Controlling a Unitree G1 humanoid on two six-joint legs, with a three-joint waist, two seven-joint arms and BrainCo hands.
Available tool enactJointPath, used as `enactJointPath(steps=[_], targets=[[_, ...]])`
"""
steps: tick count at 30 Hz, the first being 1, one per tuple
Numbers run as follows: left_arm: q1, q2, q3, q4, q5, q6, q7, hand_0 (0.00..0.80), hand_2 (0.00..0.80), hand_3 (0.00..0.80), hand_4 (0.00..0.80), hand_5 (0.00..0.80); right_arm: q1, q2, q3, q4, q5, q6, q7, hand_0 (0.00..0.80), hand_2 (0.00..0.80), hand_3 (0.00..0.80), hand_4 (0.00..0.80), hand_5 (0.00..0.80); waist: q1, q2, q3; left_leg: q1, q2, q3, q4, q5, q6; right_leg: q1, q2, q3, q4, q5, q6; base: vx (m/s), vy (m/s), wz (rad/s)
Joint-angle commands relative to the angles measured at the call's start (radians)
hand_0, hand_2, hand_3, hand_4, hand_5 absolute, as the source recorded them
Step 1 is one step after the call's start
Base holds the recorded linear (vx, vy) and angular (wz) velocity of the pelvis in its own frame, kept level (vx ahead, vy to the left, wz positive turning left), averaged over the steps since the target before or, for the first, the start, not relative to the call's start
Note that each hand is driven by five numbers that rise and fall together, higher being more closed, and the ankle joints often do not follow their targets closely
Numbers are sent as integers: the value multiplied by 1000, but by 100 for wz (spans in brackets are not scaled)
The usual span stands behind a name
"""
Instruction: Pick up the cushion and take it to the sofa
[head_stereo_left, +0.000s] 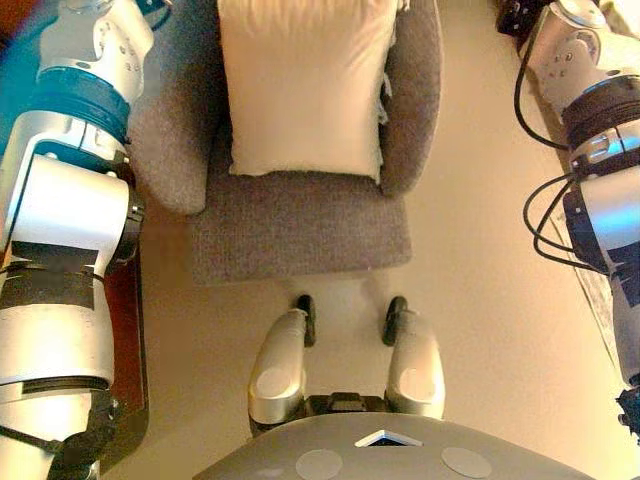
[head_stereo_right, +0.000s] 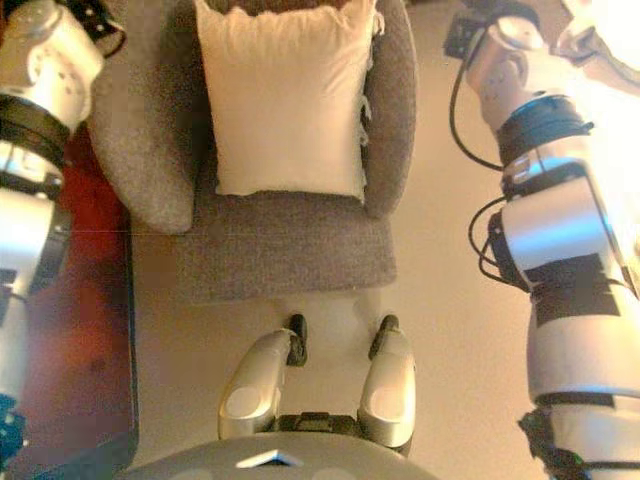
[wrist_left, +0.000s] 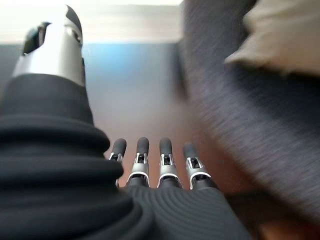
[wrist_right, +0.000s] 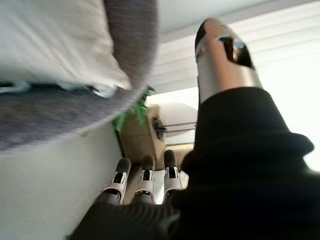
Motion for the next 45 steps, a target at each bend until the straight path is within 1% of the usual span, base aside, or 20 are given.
enactJointPath(steps=[1,6,8,12,14,17,19,20,22,25,27,28,30,32,34,36,38,40,43,45], targets=[[-9,78,-11,4,71,-53,7,0,0,0,0,0,-24,-37,-7,71,-1,-62,18,0,0,0,0,0,18,-18,-104,48,24,-17,-80,-18,-66,67,7,7,-170,38,54,67,-13,11],[50,111,13,-38,3,-110,-115,0,0,0,0,0,7,-82,-14,35,-44,-75,47,0,0,0,0,0,17,-14,-128,82,28,-10,-155,15,-75,107,20,-14,-236,57,53,16,-3,6],[101,127,39,-96,-37,-138,-160,0,0,0,0,0,50,-109,-24,-10,-39,-90,79,0,0,0,0,0,17,-13,-136,96,27,-6,-168,16,-76,123,24,-17,-250,58,51,-3,0,9],[321,125,158,-293,-117,-224,-238,0,0,0,0,0,280,-138,-117,-242,-48,-140,79,0,0,0,0,0,16,-22,-162,146,24,1,-202,15,-75,184,43,-30,-301,63,49,50,-20,3],[510,68,276,-443,-110,-269,-277,0,0,0,0,0,478,-111,-198,-447,-76,-185,46,0,0,0,0,0,16,-29,-180,182,23,8,-227,16,-71,226,57,-39,-334,67,47,103,-36,-3],[767,-33,394,-666,-50,-301,-350,0,0,0,0,0,757,-8,-324,-701,-130,-228,67,0,0,0,0,0,14,-32,-206,228,25,15,-255,15,-59,270,78,-36,-358,67,41,98,-45,-1],[915,-97,447,-799,-28,-286,-406,0,0,0,0,0,917,64,-382,-830,-182,-237,120,0,0,0,0,0,11,-35,-223,256,24,21,-274,15,-51,296,89,-31,-369,66,40,28,-17,1],[991,-135,469,-869,-23,-287,-441,0,0,0,0,0,1009,96,-409,-887,-206,-260,164,0,0,0,0,0,9,-36,-226,271,25,25,-285,15,-47,310,93,-30,-375,65,39,0,0,0],[1124,-211,490,-973,4,-294,-506,0,0,0,0,0,1156,153,-444,-954,-263,-289,256,0,0,0,0,0,8,-38,-239,300,25,35,-312,18,-40,338,101,-32,-394,67,40,2,-8,5],[1286,-283,524,-1087,20,-298,-594,0,0,0,0,0,1327,204,-467,-1025,-364,-305,353,0,0,0,0,0,9,-40,-251,332,28,45,-354,31,-37,369,116,-38,-424,75,41,-9,-4,4],[1357,-307,532,-1129,21,-278,-627,0,0,0,0,0,1402,227,-456,-1053,-435,-306,390,0,0,0,0,0,9,-41,-251,343,32,51,-383,46,-40,379,127,-43,-441,79,38,-68,-41,-4],[1394,-312,535,-1143,50,-287,-641,0,0,0,0,0,1443,235,-454,-1059,-447,-307,412,0,0,0,0,0,9,-44,-248,342,32,51,-389,50,-42,380,133,-46,-449,80,37,-90,-57,-5],[1450,-319,528,-1154,47,-278,-649,0,0,0,0,0,1490,246,-444,-1050,-403,-296,432,0,0,0,0,0,13,-50,-243,339,29,49,-391,51,-43,377,139,-47,-459,86,36,-94,-44,-4],[1522,-339,530,-1152,37,-277,-685,0,0,0,0,0,1556,277,-431,-1047,-404,-321,429,0,0,0,0,0,17,-55,-238,336,27,53,-393,51,-43,375,141,-45,-467,90,37,-87,-23,-4],[1625,-376,514,-1153,-3,-242,-754,0,0,0,0,0,1627,311,-428,-1043,-284,-293,399,0,0,0,0,0,20,-56,-224,330,26,60,-392,51,-36,368,143,-40,-469,94,36,-101,-6,-4],[1671,-382,482,-1150,4,-227,-784,0,0,0,0,0,1676,342,-411,-1040,-203,-301,449,0,0,0,0,0,22,-55,-212,317,25,64,-388,52,-29,353,146,-34,-464,97,35,-140,-1,-4],[1658,-359,429,-1133,56,-240,-785,0,0,0,0,0,1666,346,-366,-1028,-183,-344,484,0,0,0,0,0,26,-52,-191,296,24,66,-379,56,-24,334,143,-33,-458,101,36,-165,-5,-7],[1632,-323,387,-1130,106,-255,-766,0,0,0,0,0,1625,324,-331,-1024,-176,-394,463,0,0,0,0,0,34,-46,-178,290,22,61,-375,58,-22,331,142,-37,-457,106,36,-87,2,-2],[1605,-312,383,-1125,39,-210,-720,0,0,0,0,0,1561,312,-314,-1014,-132,-431,401,0,0,0,0,0,50,-43,-178,306,17,49,-389,60,-22,351,139,-53,-474,110,40,8,-9,3],[1602,-306,376,-1144,65,-214,-685,0,0,0,0,0,1540,316,-309,-1015,-120,-433,387,0,0,0,0,0,59,-45,-184,311,14,44,-395,57,-22,358,135,-62,-480,112,44,3,-28,9]])
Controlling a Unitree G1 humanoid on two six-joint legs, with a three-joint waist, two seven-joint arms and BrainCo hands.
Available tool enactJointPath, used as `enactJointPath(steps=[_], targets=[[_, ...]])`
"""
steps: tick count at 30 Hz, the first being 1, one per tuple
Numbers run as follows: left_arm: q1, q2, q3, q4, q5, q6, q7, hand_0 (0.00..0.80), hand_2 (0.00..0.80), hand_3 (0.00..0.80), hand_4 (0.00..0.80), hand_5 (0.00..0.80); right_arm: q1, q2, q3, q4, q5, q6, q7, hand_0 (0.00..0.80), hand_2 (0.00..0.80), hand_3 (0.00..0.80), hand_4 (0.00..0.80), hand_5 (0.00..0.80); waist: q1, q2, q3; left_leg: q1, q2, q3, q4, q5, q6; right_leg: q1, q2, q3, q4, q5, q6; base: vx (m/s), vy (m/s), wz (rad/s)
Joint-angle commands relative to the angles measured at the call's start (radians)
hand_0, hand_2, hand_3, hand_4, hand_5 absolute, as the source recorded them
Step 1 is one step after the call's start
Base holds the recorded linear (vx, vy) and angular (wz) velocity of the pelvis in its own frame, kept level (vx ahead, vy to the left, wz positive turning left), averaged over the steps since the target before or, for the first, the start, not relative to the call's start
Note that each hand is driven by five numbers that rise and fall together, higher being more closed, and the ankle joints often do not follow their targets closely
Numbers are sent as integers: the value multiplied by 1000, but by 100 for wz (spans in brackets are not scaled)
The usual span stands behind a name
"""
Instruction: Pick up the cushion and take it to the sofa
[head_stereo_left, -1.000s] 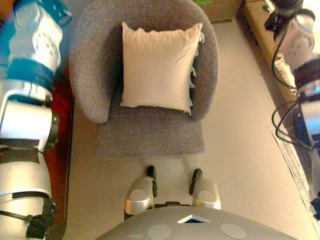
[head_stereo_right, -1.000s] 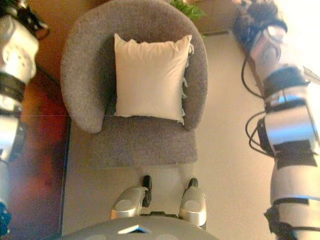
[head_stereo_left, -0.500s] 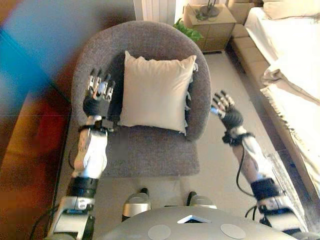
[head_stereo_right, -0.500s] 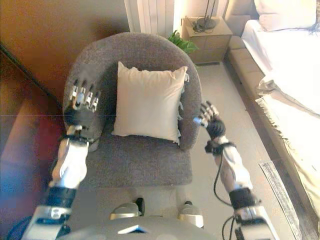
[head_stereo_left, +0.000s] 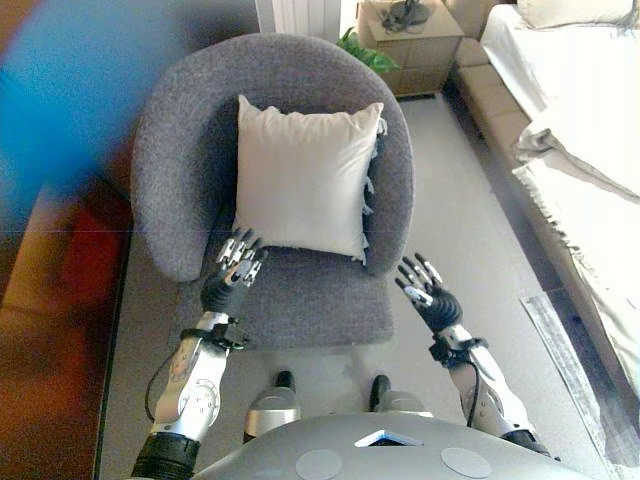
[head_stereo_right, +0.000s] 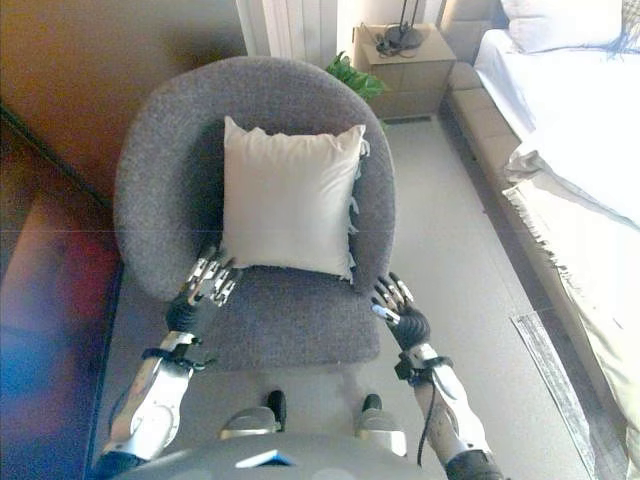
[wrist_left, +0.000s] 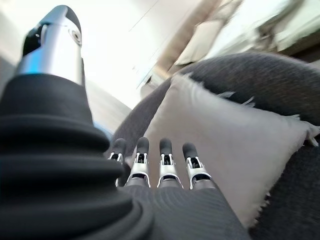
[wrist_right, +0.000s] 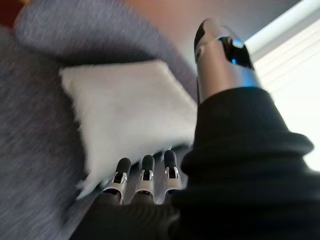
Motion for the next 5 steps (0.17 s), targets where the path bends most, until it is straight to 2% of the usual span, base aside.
enactJointPath(steps=[1,5], targets=[[-76,40,-3,-47,25,-24,51,0,0,0,0,0,-103,-5,-3,-41,54,-87,-20,0,0,0,0,0,51,-13,22,-18,-20,30,54,-63,20,-30,-2,-40,43,-17,28,-10,-22,8],[-86,39,-19,-42,62,-11,74,0,0,0,0,0,-104,3,18,-10,40,-68,-9,0,0,0,0,0,55,-18,14,-10,-20,34,45,-64,18,-23,-4,-52,40,-16,32,10,-6,6]])
